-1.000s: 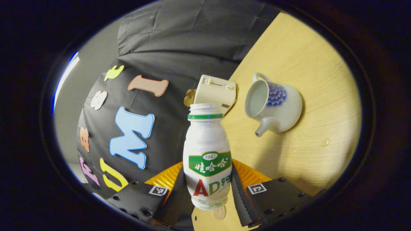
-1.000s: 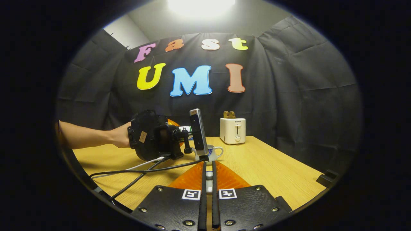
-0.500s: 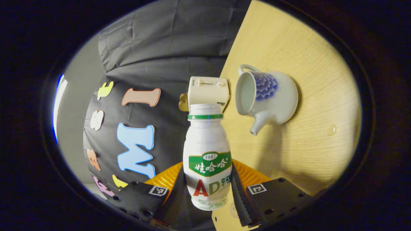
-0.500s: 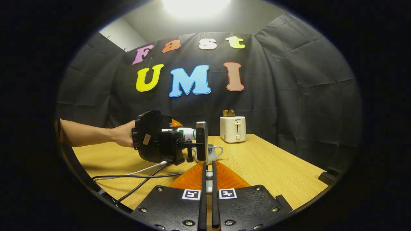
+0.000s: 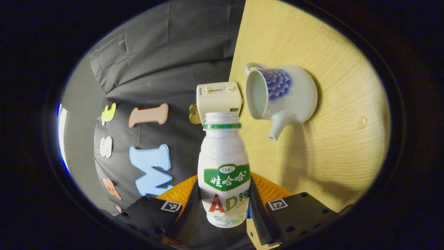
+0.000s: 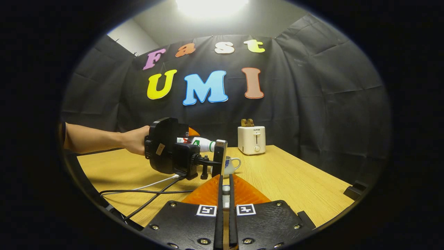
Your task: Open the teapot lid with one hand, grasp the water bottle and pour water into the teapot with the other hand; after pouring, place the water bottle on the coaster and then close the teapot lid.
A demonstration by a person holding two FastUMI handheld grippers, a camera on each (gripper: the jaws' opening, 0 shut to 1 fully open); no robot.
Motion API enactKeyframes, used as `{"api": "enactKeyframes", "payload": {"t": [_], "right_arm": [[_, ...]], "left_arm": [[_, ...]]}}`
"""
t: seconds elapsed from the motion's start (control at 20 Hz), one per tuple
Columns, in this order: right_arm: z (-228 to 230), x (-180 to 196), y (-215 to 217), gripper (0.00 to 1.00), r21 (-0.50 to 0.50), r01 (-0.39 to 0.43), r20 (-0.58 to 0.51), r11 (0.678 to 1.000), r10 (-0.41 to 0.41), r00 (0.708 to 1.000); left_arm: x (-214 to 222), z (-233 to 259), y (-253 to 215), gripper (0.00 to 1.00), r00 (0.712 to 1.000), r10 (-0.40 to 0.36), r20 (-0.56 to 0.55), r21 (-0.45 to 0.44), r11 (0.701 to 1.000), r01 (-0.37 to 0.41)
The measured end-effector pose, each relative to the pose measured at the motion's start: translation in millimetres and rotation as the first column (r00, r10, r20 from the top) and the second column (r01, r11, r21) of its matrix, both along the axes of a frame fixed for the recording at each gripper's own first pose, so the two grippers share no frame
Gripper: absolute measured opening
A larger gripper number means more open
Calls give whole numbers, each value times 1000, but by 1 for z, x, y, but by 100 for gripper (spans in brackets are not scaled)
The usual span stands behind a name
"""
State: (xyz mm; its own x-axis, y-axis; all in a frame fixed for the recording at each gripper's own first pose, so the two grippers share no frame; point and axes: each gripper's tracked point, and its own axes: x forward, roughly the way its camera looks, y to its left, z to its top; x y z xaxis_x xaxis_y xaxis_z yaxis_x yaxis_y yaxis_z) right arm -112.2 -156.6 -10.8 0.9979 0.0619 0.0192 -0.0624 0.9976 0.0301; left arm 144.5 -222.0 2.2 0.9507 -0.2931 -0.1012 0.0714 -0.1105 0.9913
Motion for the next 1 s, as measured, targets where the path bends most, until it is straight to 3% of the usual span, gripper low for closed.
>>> {"api": "enactKeyframes", "payload": {"t": [0.15,0.2,0.25,0.35,0.55,0.6,0.65,0.85,0.9,1.0], "right_arm": [[0,0,1,6,8,-6,-3,1000,6,1000],[0,0,0,6,8,-6,-2,1000,6,1000],[0,0,0,6,7,-5,-2,1000,5,1000],[-1,0,0,6,9,-5,-4,1000,5,1000],[1,-1,0,6,11,-5,-2,1000,5,1000],[1,-1,0,6,12,-5,-2,1000,5,1000],[1,-1,0,6,12,-5,-3,1000,5,1000],[1,-2,-1,6,16,-4,-3,1000,4,1000],[2,-2,-1,6,18,-4,-3,1000,4,1000],[1,-3,-1,6,19,-7,-2,1000,7,1000]], "left_arm": [[-2,3,0,75,1000,-9,10,30,1000,8],[-1,5,-1,80,1000,-13,19,37,999,12],[0,7,-1,75,1000,-14,24,42,999,13],[1,12,-3,80,999,-20,40,61,998,18],[1,17,-3,75,998,-31,63,102,995,25],[1,20,-3,80,997,-33,70,113,993,25],[1,21,-4,75,997,-37,73,116,993,28],[-2,25,-3,75,996,-42,77,140,990,31],[-2,25,-3,80,996,-44,82,149,988,32],[-3,27,-5,75,993,-60,100,178,983,42]]}}
